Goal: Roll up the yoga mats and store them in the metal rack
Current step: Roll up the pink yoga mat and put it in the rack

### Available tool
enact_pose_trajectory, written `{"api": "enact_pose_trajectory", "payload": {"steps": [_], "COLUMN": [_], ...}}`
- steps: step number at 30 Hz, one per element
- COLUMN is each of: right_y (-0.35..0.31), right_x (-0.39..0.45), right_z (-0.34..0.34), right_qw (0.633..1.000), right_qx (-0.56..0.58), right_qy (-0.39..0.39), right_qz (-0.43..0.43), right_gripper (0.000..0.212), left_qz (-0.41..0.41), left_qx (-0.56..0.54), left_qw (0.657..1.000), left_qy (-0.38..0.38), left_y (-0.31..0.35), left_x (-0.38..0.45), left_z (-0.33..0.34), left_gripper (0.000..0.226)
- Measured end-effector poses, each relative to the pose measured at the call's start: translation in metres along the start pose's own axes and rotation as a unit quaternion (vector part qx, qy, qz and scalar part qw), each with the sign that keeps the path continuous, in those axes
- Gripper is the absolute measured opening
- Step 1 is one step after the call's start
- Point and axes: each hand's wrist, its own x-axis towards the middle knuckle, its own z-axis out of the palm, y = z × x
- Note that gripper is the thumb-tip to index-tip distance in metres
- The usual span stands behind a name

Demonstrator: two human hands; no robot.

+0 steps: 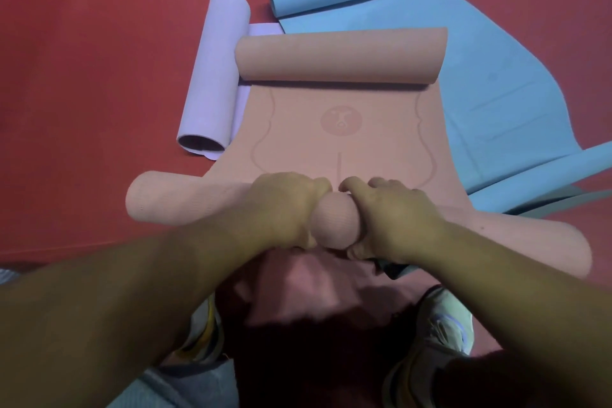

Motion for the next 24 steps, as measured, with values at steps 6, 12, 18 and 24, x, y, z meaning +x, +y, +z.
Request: {"api": "enact_pose_trajectory", "payload": {"steps": [6, 12, 18, 24], "right_y": [0.004, 0.003, 0.001, 0.003], "right_x": [0.004, -0.002, 0.000, -0.003], "right_z": [-0.005, 0.003, 0.005, 0.002], "right_qw": [0.999, 0.999, 1.000, 1.000], "right_qx": [0.028, -0.004, -0.018, 0.029], "right_qy": [-0.034, 0.038, 0.015, 0.001], "right_qz": [0.000, 0.011, 0.003, 0.007], "right_gripper": [0.058, 0.078, 0.067, 0.073], "left_qz": [-0.005, 0.008, 0.001, 0.004], "left_qx": [-0.034, 0.035, 0.003, 0.061], "left_qw": [0.999, 0.999, 0.998, 0.998], "left_qy": [-0.039, 0.025, -0.069, -0.018], "left_y": [0.001, 0.002, 0.000, 0.008], "left_x": [-0.003, 0.001, 0.004, 0.005], "left_z": [-0.005, 0.000, -0.006, 0.002], "left_gripper": [0.084, 0.069, 0.105, 0.081]}}
